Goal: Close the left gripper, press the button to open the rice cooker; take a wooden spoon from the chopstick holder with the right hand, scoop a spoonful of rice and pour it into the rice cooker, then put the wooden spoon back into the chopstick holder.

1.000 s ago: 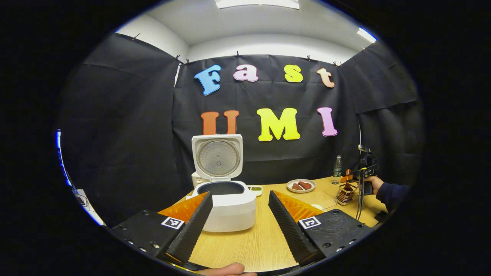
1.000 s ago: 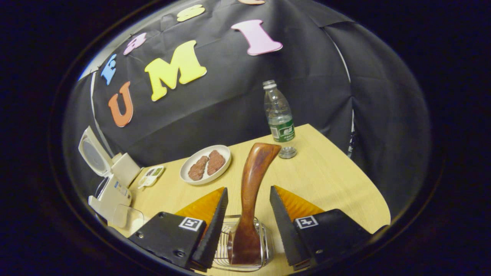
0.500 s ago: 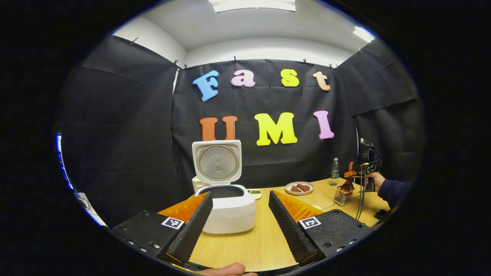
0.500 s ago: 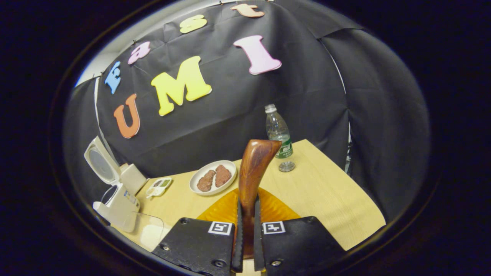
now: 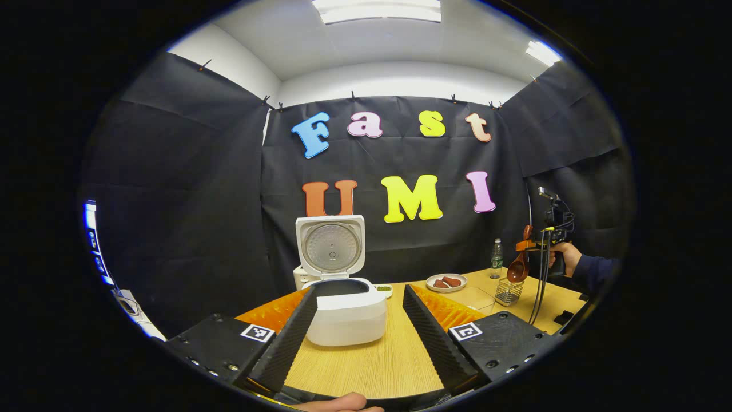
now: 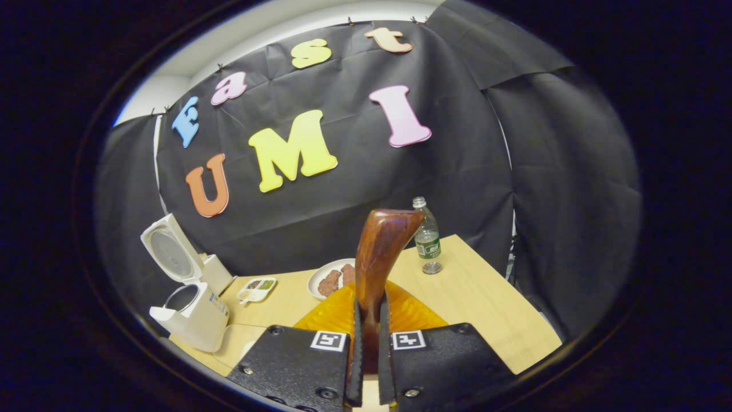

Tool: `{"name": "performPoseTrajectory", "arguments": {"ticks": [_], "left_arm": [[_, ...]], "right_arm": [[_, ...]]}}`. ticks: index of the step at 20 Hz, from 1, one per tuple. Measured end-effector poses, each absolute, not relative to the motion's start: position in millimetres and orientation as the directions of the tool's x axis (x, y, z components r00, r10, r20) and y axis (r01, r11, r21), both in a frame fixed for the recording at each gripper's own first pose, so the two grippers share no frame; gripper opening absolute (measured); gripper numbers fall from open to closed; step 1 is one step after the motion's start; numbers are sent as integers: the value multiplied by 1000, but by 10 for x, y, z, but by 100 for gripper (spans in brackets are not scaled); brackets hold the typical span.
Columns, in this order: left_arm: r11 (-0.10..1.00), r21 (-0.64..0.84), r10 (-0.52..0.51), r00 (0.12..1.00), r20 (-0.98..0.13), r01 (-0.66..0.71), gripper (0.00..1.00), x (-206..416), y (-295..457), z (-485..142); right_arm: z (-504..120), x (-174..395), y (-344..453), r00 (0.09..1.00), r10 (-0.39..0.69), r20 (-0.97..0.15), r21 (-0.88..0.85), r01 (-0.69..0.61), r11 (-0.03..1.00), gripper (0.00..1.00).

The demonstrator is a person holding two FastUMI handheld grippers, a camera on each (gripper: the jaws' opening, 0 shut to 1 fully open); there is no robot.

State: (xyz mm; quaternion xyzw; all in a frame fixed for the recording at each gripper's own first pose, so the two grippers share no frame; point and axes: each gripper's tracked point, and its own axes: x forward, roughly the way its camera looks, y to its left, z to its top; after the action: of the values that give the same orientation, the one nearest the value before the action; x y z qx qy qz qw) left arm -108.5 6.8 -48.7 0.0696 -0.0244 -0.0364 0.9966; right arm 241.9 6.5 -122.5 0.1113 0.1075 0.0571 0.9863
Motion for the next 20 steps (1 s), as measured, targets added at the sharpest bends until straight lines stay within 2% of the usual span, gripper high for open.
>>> {"name": "performPoseTrajectory", "arguments": {"ticks": [4, 7, 13, 20], "left_arm": [[989, 140, -64, 995, 70, 54, 95, -1164, 147, -446], [989, 136, -64, 996, 63, 55, 95, -1188, 183, -502], [994, 105, -38, 997, 60, 32, 95, -1191, 354, -553], [999, 52, -11, 1000, 23, 10, 96, -1188, 552, -657]], "right_arm": [[-1061, 2330, 497, 981, 143, -134, 147, -123, 982, 15], [-1090, 2257, 1027, 973, 199, -121, 110, -186, 976, 13], [-1516, 2209, 1889, 958, 237, -163, 93, -224, 970, 12], [-2131, 2394, 2140, 973, 136, -188, -22, -142, 990, 12]]}}
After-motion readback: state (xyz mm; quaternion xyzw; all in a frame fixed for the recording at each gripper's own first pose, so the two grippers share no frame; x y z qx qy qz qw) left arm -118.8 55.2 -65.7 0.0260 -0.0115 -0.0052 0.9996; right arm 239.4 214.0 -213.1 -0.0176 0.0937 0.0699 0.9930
